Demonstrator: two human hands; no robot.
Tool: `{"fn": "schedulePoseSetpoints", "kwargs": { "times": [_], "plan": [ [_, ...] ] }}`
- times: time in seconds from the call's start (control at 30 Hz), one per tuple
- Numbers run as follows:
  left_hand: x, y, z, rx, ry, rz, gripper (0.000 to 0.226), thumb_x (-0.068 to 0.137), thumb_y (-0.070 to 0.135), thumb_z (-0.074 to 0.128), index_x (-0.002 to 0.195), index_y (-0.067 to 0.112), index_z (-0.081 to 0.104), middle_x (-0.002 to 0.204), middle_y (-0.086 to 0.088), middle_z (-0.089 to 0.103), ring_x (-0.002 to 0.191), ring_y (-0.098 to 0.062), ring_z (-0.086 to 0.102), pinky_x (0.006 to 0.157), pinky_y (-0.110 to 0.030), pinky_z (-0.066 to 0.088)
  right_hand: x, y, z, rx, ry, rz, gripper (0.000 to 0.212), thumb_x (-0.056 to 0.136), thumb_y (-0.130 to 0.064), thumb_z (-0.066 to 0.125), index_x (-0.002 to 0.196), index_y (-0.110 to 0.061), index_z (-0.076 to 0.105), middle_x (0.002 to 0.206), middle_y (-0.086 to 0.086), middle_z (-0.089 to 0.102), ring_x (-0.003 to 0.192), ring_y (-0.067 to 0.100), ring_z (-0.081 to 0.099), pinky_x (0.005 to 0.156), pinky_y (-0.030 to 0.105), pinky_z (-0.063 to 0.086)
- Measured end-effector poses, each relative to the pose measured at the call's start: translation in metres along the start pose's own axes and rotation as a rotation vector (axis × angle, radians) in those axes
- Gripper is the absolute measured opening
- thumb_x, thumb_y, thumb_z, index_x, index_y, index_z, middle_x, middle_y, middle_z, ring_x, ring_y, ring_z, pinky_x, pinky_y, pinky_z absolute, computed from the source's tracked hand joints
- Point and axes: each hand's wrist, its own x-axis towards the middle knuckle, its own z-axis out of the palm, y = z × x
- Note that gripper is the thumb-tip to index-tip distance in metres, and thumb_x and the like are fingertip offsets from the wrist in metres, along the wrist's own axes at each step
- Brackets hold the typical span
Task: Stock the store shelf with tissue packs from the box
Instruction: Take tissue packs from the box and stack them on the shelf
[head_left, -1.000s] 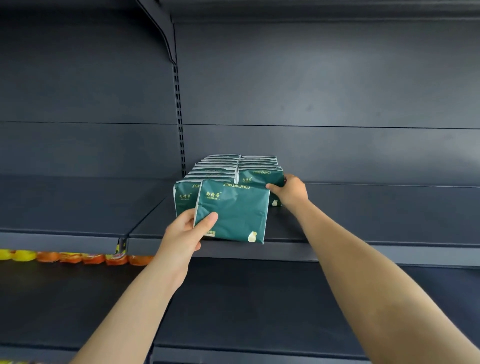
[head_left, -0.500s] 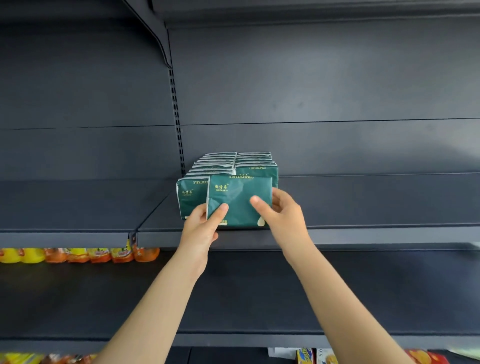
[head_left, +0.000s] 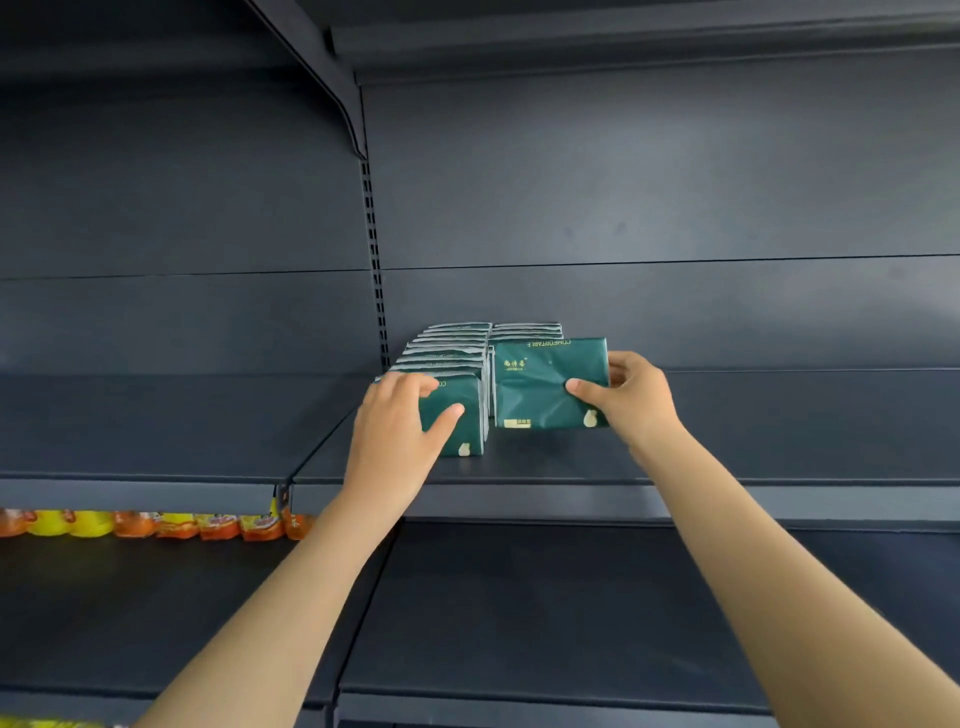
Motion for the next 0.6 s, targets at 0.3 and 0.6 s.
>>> {"fn": "schedulePoseSetpoints", "kwargs": {
  "times": [0.3, 0.6],
  "plan": [
    [0.05, -0.002, 0.012, 0.484, -0.286, 0.324, 0.069, 0.092, 0.053, 0.043, 0.143, 0.008, 0.031, 0.146, -0.005, 0.034, 0.136, -0.02, 0.028, 0.112, -0.029, 0.023, 0.039, 0.026, 0.022, -0.186, 0.075, -0.012, 0.045, 0.081, -0.02, 0.073, 0.121, -0.013, 0.054, 0.125, 0.007, 0.055, 0.089, 0.017, 0.06, 0.075, 0.023, 0.044],
    [0.052, -0.008, 0.029, 0.583, -0.353, 0.342, 0.069, 0.091, 0.056, 0.04, 0.142, 0.01, 0.03, 0.147, -0.005, 0.035, 0.136, -0.02, 0.031, 0.112, -0.03, 0.021, 0.044, 0.035, 0.047, -0.304, -0.013, -0.01, 0.06, 0.077, -0.022, 0.077, 0.125, -0.01, 0.044, 0.125, 0.007, 0.054, 0.116, 0.025, 0.051, 0.083, 0.027, 0.04]
  ]
}}
